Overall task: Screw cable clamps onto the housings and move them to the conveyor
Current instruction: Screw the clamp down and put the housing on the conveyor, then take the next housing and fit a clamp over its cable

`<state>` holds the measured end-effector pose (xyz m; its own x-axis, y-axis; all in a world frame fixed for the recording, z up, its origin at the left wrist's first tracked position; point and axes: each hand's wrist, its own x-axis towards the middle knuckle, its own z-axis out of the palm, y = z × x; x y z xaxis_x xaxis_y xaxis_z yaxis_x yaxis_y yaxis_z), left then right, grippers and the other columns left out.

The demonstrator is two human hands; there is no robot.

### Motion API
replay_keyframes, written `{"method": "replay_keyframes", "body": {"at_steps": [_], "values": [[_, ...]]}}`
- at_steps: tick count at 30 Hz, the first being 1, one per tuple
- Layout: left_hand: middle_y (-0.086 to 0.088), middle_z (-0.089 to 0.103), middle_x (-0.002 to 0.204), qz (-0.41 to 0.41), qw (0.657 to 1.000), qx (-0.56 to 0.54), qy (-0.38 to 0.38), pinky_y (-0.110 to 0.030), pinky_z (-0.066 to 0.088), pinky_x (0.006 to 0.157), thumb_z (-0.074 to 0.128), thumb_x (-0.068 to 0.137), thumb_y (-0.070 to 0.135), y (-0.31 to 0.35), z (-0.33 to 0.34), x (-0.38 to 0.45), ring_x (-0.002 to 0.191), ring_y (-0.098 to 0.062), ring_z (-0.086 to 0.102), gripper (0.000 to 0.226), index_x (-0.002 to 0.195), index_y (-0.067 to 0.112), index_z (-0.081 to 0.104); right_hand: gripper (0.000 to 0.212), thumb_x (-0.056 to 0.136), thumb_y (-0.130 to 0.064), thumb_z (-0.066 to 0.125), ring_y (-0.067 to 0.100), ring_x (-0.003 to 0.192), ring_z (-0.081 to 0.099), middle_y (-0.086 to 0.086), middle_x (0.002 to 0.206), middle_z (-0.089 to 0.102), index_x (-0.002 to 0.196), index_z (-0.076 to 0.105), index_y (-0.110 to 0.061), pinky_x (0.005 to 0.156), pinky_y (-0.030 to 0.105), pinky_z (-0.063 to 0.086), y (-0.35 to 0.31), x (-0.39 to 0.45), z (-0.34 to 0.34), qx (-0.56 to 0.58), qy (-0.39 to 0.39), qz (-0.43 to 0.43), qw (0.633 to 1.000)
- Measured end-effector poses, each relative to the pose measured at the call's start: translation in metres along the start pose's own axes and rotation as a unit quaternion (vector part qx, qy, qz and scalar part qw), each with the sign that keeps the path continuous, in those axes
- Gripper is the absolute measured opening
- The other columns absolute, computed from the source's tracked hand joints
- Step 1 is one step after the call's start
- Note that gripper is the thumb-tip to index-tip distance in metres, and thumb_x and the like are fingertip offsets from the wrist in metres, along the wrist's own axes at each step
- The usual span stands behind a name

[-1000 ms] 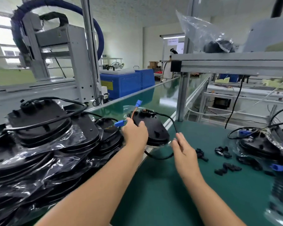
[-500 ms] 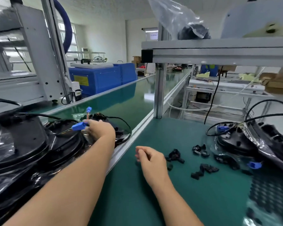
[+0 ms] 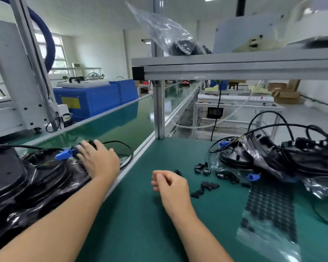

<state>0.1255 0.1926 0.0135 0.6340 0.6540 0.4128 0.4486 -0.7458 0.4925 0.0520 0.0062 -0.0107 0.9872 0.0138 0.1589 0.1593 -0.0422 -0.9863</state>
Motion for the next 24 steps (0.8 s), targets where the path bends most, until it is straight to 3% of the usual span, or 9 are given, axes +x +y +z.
{"method": "replay_keyframes", "body": {"at_steps": [3,7,10,12,15,17,19,21,24], "values": [[-0.02,0.039,0.147,0.118,0.992,-0.037,-0.02,-0.047,0.027,0.11,0.053,0.091,0.022,0.049,0.001,-0.035,0.138,-0.037,0.03,0.041,0.131,0.011,0.057,0.029,0.093,-0.01,0.051,0.002,0.073,0.069,-0.008,0.078,0.072,0.078,0.069,-0.027,0.072,0.024,0.058,-0.003,-0.014,-0.054,-0.018,0.043,0.005,0.999],[-0.005,0.069,0.096,0.168,0.95,-0.186,-0.187,-0.035,0.047,0.084,0.05,0.092,0.028,0.141,0.004,-0.097,0.095,-0.029,0.06,0.022,0.095,0.021,0.07,0.027,0.093,-0.009,0.054,0.009,0.073,0.069,-0.003,0.075,0.073,0.078,0.071,-0.023,0.072,0.034,0.058,0.0,-0.036,-0.131,-0.059,0.102,0.013,0.993],[0.004,0.054,0.053,0.193,0.901,-0.284,-0.266,-0.027,0.043,0.064,0.051,0.093,0.029,0.211,0.004,-0.142,0.061,-0.021,0.051,0.032,0.065,0.016,0.061,0.025,0.092,-0.009,0.056,0.014,0.07,0.069,-0.001,0.074,0.073,0.078,0.073,-0.022,0.069,0.033,0.058,0.005,-0.05,-0.179,-0.084,0.149,0.01,0.985],[0.004,0.042,0.043,0.198,0.88,-0.314,-0.298,-0.026,0.036,0.055,0.052,0.094,0.033,0.253,0.004,-0.166,0.05,-0.018,0.043,0.047,0.05,0.017,0.046,0.027,0.092,-0.009,0.055,0.009,0.066,0.068,-0.004,0.075,0.073,0.077,0.073,-0.022,0.065,0.029,0.057,0.008,-0.055,-0.203,-0.084,0.185,0.011,0.979],[0.002,0.047,0.052,0.251,0.874,-0.287,-0.303,-0.026,0.037,0.052,0.052,0.093,0.036,0.307,0.012,-0.192,0.055,-0.02,0.048,0.044,0.053,0.02,0.043,0.029,0.094,-0.013,0.052,0.003,0.066,0.065,-0.011,0.075,0.071,0.077,0.071,-0.026,0.064,0.028,0.055,0.01,-0.052,-0.22,-0.068,0.238,0.017,0.969],[-0.005,0.064,0.09,0.269,0.887,-0.23,-0.297,-0.029,0.048,0.071,0.054,0.089,0.038,0.334,0.02,-0.199,0.086,-0.026,0.058,0.025,0.082,0.016,0.062,0.028,0.096,-0.018,0.051,0.001,0.07,0.064,-0.017,0.077,0.069,0.079,0.069,-0.031,0.064,0.025,0.053,0.01,-0.047,-0.226,-0.068,0.261,0.007,0.963],[-0.015,0.052,0.125,0.221,0.913,-0.151,-0.308,-0.04,0.044,0.092,0.058,0.086,0.041,0.349,0.034,-0.194,0.115,-0.033,0.049,0.043,0.116,0.011,0.056,0.026,0.096,-0.021,0.051,-0.001,0.073,0.063,-0.022,0.078,0.068,0.081,0.068,-0.034,0.066,0.023,0.052,0.01,-0.044,-0.227,-0.058,0.274,0.012,0.96],[-0.015,0.053,0.128,0.181,0.915,-0.098,-0.347,-0.039,0.045,0.096,0.061,0.083,0.042,0.351,0.048,-0.184,0.117,-0.034,0.05,0.053,0.123,0.008,0.052,0.026,0.096,-0.021,0.052,-0.001,0.073,0.064,-0.024,0.079,0.068,0.08,0.068,-0.034,0.066,0.023,0.053,0.012,-0.042,-0.229,-0.041,0.287,0.013,0.957],[-0.009,0.061,0.102,0.156,0.895,-0.118,-0.4,-0.032,0.05,0.079,0.069,0.08,0.047,0.347,0.063,-0.179,0.095,-0.026,0.061,0.055,0.114,0.006,0.055,0.027,0.094,-0.019,0.053,0.0,0.072,0.065,-0.023,0.078,0.069,0.078,0.068,-0.034,0.069,0.025,0.054,0.013,-0.041,-0.231,-0.023,0.303,0.009,0.953]]}}
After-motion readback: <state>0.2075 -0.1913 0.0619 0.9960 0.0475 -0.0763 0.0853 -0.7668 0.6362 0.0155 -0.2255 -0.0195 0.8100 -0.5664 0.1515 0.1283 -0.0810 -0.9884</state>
